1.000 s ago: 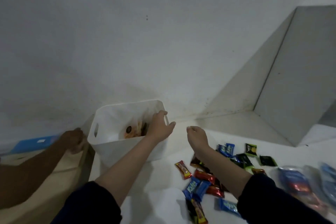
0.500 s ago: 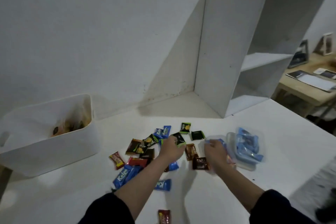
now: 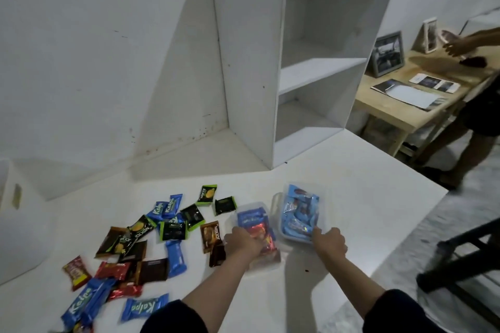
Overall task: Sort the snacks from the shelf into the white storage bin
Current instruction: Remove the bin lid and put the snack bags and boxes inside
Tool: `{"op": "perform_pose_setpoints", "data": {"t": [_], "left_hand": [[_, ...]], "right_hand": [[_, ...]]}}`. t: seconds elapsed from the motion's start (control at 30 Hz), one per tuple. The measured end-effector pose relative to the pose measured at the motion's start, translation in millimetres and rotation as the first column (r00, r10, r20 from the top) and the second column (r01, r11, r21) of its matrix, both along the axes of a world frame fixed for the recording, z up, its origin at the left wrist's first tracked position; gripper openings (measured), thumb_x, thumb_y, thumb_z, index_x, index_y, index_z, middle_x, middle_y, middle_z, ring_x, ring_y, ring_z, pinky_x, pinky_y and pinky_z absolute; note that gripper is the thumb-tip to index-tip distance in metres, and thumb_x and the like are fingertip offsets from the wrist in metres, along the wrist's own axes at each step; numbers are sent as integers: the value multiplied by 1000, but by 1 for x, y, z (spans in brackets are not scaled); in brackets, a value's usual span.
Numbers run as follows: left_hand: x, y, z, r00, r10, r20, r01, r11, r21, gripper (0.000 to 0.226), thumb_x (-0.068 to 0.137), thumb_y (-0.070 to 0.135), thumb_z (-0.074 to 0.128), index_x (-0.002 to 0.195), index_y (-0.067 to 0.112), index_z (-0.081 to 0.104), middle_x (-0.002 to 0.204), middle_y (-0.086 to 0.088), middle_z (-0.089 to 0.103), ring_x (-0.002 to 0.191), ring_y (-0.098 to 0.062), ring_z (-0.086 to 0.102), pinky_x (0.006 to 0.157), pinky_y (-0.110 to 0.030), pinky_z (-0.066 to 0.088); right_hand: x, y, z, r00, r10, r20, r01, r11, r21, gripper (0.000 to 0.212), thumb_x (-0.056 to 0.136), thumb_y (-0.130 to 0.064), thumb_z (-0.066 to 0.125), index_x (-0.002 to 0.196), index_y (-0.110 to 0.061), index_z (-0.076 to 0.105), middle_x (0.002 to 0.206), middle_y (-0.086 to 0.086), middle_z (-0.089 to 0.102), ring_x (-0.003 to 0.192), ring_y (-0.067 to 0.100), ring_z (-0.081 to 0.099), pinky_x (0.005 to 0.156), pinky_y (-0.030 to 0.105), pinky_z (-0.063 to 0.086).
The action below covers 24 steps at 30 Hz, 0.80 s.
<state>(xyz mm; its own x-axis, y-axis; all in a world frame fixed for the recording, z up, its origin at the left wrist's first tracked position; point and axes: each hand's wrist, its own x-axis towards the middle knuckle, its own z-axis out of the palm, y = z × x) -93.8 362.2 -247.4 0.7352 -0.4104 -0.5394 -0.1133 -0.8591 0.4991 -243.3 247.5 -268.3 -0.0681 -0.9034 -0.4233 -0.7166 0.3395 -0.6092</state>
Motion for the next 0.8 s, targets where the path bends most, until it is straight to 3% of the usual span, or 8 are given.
{"op": "perform_pose_setpoints", "data": {"t": [0.13,0.27,0.47,0.53,0.67,0.8], "left_hand": [[3,0,-2,999,22,34,-20,999,-47,36,81,40,67,101,11,60,103,-5,67,92,-23,64,66,-29,48],[8,4,-1,989,28,147,-16,997,-78,21,89,30,60,89,9,61,89,-2,64,82,-21,60,65,-27,45],[-2,4,-1,981,114,155,-83,978,-193,14,91,23,56,94,8,55,94,-6,63,83,-20,58,64,-27,42],[-6,3,1,981,168,98,-136,954,-267,9,92,20,54,93,12,50,92,-6,61,78,-17,57,62,-27,44],[-4,5,8,973,231,-17,-222,909,-354,14,85,21,62,87,17,48,87,-1,58,72,-14,59,64,-35,55],[2,8,16,960,280,-33,-269,877,-398,48,69,28,78,103,18,45,101,-1,55,81,-15,56,67,-28,44]], "right_hand": [[1,-2,-20,998,65,22,-64,998,-25,48,93,-39,47,111,4,61,113,25,59,106,43,53,95,46,44],[1,1,-25,996,45,79,-37,993,-108,43,92,-35,51,98,6,64,100,25,64,95,43,58,91,48,47],[3,7,-26,991,27,134,-5,986,-167,40,94,-31,51,92,8,60,96,26,62,92,44,56,90,52,45],[3,7,-27,989,15,145,10,986,-168,39,94,-32,51,91,6,60,96,26,62,93,44,56,88,51,46],[2,9,-28,989,-10,148,34,986,-162,41,94,-33,50,94,7,59,100,27,60,99,47,53,84,49,47],[3,11,-26,989,-11,150,35,987,-154,43,94,-33,50,98,8,58,104,28,59,104,47,50,84,47,44]]}}
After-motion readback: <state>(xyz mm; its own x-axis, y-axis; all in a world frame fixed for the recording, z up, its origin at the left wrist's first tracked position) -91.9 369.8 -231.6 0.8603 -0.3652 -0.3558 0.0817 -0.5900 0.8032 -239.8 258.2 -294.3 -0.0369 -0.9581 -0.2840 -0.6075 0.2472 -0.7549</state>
